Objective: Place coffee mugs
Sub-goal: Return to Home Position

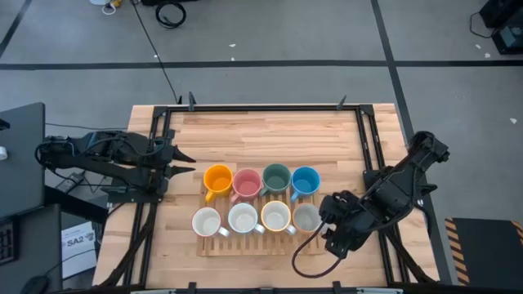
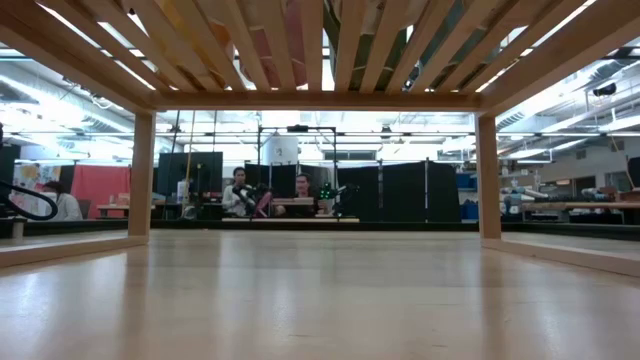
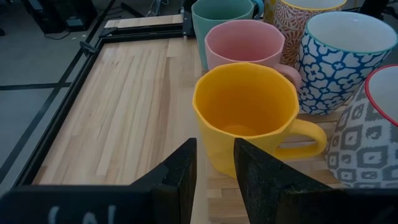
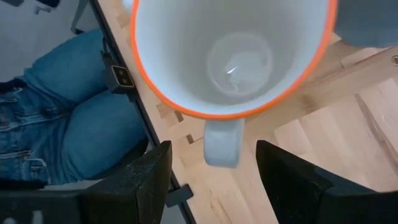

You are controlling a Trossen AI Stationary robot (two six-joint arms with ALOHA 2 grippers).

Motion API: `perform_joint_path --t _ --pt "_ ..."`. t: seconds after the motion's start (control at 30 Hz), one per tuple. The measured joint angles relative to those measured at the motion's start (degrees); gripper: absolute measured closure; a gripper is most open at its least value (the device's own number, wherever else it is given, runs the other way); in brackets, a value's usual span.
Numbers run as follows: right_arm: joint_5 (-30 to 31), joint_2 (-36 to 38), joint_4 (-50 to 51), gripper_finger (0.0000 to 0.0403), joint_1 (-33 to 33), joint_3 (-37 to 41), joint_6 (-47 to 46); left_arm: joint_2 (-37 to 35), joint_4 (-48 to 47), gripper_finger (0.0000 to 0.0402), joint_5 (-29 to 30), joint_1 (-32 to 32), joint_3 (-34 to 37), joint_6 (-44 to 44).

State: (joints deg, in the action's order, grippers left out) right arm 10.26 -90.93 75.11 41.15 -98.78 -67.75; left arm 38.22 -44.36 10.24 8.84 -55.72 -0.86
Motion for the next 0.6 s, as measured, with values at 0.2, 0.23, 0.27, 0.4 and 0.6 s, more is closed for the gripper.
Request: perform_joint_path --t 0.2,0.23,0.27,0.4,0.6 --pt "0.1 3.5 0.1 0.0164 0.0 0.0 0.0 0.0 0.0 0.0288 0.0 0.0 0.0 0.0" --pt "0.1 4.2 0.1 0.0164 0.0 0.0 0.0 0.0 0.0 0.0288 0.0 0.0 0.0 0.0" --pt "0.1 4.9 0.1 0.0164 0.0 0.0 0.0 0.0 0.0 0.0288 0.0 0.0 0.0 0.0" --pt "0.8 8.4 0.1 0.0164 0.0 0.0 0.7 0.0 1.4 0.0288 0.0 0.0 0.0 0.0" --pt "2.8 15.3 0.2 0.0164 -0.1 0.0 1.0 -1.6 2.7 0.0288 0.0 0.0 -2.3 0.0"
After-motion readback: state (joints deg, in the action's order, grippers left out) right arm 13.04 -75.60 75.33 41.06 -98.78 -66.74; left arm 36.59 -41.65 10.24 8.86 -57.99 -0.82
